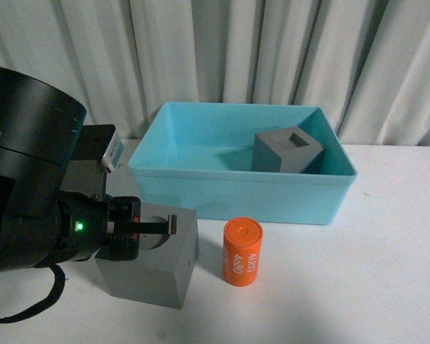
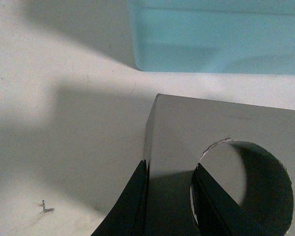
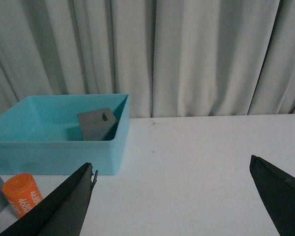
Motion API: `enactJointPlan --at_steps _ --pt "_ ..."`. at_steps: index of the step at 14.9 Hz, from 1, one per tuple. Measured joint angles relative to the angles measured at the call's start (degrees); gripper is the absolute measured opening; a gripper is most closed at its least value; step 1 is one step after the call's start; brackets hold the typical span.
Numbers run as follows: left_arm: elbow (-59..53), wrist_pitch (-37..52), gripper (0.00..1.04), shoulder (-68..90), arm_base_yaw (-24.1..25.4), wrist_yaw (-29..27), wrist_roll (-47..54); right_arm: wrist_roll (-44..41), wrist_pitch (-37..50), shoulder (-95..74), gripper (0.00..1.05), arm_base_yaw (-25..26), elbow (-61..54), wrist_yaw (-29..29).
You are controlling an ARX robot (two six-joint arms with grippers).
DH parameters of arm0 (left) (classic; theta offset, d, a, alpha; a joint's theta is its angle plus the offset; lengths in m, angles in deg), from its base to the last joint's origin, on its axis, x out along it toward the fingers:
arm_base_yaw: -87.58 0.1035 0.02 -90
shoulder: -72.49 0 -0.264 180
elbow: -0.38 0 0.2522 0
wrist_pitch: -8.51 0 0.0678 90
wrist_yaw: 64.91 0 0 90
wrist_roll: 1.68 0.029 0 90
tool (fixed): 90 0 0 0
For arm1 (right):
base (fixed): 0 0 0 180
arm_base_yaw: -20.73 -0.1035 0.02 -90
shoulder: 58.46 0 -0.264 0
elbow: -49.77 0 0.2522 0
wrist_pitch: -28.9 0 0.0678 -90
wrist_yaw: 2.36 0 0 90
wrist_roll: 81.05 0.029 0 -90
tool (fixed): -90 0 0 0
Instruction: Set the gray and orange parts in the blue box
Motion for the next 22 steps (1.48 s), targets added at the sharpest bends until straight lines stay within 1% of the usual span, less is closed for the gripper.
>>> enactJointPlan --at_steps 2,7,10,13,14,15,16,18,22 --pt "-0.3 -1.0 0.22 -0.9 0.1 -0.1 -0.8 0.0 0.0 0.0 0.98 0.0 0.0 0.0" --pt "-0.1 -10.5 0.2 -10.5 0.1 1.2 -4.0 0.0 0.0 0.0 0.98 0.0 0.0 0.0" --pt "6.1 -17.8 0.2 -20.3 0.3 3.2 -6.7 0.0 0.0 0.0 0.98 0.0 0.0 0.0" --pt "13.1 -20.1 0.2 -23.2 -0.1 4.0 -8.0 0.0 0.0 0.0 0.98 0.0 0.0 0.0" --pt "22.4 -20.7 0.2 -18.4 -1.4 3.1 -8.3 0.0 0.0 0.0 0.98 0.0 0.0 0.0" --pt "32.7 -17.0 0.2 -6.6 -2.0 -0.4 -4.9 0.0 0.0 0.0 0.98 0.0 0.0 0.0" --pt "38.1 -17.0 0.2 3.3 -0.7 -3.8 -0.5 0.0 0.0 0.0 0.98 0.0 0.0 0.0" --pt "36.5 -13.9 0.2 11.5 0.3 -6.1 6.4 0.0 0.0 0.0 0.98 0.0 0.0 0.0" --pt "35.5 -13.0 0.2 13.7 0.2 -6.6 7.1 0.0 0.0 0.0 0.98 0.0 0.0 0.0"
